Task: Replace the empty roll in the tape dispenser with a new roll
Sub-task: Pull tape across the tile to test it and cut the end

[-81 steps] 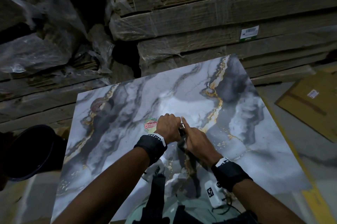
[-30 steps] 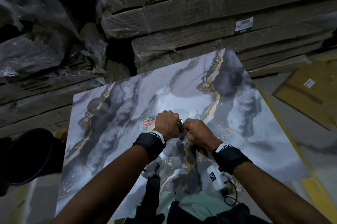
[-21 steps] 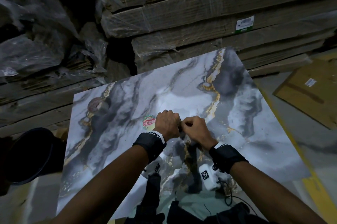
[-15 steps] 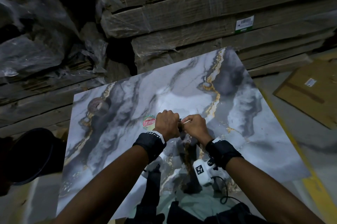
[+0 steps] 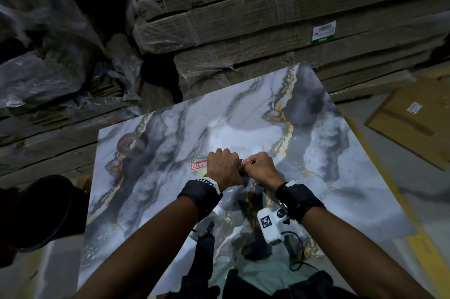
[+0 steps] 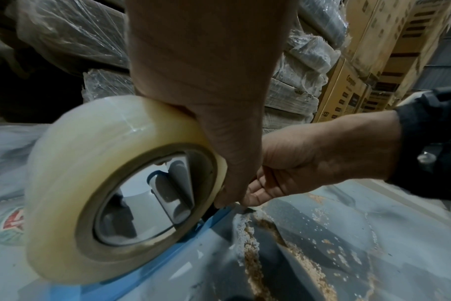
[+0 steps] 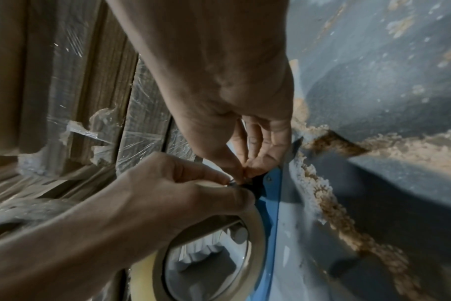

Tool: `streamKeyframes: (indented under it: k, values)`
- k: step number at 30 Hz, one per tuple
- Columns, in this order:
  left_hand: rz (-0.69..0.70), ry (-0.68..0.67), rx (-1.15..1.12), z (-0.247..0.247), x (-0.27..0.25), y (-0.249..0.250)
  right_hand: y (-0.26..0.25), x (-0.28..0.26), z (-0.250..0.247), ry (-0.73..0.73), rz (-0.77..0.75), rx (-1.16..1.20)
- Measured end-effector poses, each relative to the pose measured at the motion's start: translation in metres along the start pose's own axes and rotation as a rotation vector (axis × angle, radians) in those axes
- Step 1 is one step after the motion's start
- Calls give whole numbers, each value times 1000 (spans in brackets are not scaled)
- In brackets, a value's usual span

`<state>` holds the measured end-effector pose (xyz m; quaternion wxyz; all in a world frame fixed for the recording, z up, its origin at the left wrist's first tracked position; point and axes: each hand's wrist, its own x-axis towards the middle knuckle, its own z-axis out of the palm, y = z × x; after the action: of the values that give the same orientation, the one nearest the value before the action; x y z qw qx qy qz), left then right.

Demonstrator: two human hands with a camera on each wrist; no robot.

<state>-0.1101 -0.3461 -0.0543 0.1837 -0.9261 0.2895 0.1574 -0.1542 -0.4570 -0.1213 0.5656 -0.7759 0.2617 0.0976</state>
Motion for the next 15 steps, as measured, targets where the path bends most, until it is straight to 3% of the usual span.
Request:
streamKeyframes:
  k: [6,15]
  values:
    - [-25,-83,122,-9,6,11,-2,1,1,-22,-35,-127]
    - [-95,-99,-64,-11,8,10,3,2,-5,-92,-37,-135]
